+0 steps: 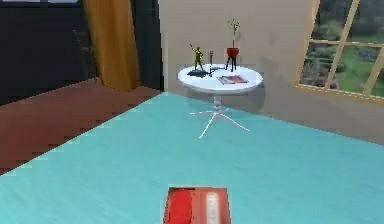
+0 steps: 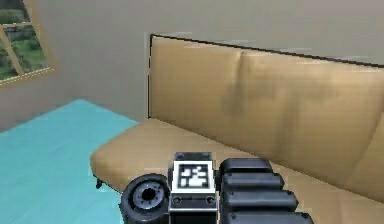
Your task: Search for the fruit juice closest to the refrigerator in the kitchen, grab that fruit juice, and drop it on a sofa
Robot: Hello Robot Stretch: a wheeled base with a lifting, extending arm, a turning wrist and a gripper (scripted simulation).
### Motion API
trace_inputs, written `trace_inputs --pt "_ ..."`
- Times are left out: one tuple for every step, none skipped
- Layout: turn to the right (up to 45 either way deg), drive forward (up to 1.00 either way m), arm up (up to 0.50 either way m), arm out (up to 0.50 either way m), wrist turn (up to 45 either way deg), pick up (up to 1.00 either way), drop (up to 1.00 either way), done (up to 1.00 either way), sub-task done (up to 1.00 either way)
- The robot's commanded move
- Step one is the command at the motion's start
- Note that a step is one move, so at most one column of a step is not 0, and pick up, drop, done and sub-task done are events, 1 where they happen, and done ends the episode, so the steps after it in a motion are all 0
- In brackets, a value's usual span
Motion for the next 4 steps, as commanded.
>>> trace_inputs --pt "-21.0 0.0 0.0 0.0 0.0 0.0 0.0 0.0 0.0" --pt "45.0 0.0 0.0 0.0 0.0 0.0 0.0 0.0 0.0" --pt "45.0 0.0 0.0 0.0 0.0 0.0 0.0 0.0 0.0" --pt "-45.0 0.0 0.0 0.0 0.0 0.0 0.0 0.0 0.0"
